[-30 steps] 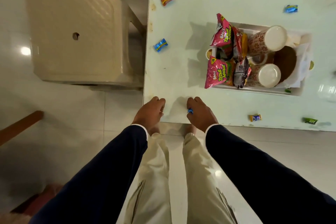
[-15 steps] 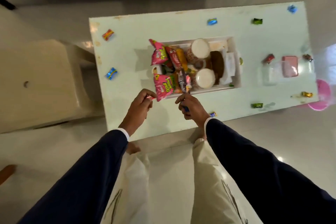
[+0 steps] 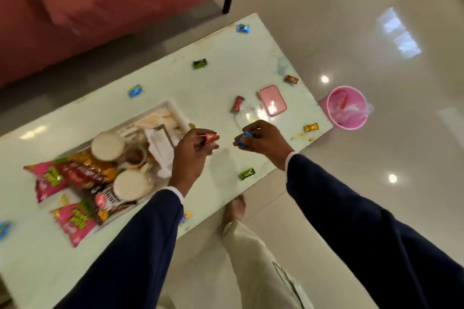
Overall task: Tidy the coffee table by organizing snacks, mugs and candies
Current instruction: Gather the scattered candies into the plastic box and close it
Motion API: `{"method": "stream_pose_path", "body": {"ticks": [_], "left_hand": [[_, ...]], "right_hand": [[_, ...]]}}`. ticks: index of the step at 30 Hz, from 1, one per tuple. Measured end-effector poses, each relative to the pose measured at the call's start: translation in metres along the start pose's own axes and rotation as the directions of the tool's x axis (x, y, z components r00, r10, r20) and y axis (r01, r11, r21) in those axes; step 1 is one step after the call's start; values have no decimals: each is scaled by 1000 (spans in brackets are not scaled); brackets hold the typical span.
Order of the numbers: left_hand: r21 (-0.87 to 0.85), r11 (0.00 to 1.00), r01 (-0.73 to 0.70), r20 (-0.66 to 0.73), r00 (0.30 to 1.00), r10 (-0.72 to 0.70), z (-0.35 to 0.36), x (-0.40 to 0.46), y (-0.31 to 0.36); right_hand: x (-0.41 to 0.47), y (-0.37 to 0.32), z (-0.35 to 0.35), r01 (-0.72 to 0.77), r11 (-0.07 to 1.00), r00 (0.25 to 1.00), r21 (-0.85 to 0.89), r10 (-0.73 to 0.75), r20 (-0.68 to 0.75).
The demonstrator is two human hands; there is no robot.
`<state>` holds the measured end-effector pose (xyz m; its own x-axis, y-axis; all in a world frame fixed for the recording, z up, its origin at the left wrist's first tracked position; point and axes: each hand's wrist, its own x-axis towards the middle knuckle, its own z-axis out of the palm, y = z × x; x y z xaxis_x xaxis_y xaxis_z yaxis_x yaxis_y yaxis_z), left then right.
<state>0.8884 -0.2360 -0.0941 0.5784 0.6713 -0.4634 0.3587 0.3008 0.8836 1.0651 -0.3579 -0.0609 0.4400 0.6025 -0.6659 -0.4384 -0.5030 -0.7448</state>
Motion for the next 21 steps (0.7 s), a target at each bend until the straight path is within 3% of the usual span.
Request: {"method": "stream_pose_path", "body": {"ticks": [3, 8, 14, 21], "left_hand": [[55, 996, 64, 1, 998, -64, 52, 37, 17], [277, 957, 90, -26, 996, -86, 108, 71, 21], [316, 929, 193, -98, 981, -170, 133, 91, 19], [269, 932, 243, -80, 970, -230, 137, 104, 9]], "right_hand": [[22, -9, -50, 17, 1000, 997, -6, -18, -81], [54, 5, -90, 32, 980, 978, -195, -71, -198], [85, 15, -90, -25, 942, 968, -335, -61, -243], [95, 19, -83, -36, 890, 958, -454, -98, -268]]}}
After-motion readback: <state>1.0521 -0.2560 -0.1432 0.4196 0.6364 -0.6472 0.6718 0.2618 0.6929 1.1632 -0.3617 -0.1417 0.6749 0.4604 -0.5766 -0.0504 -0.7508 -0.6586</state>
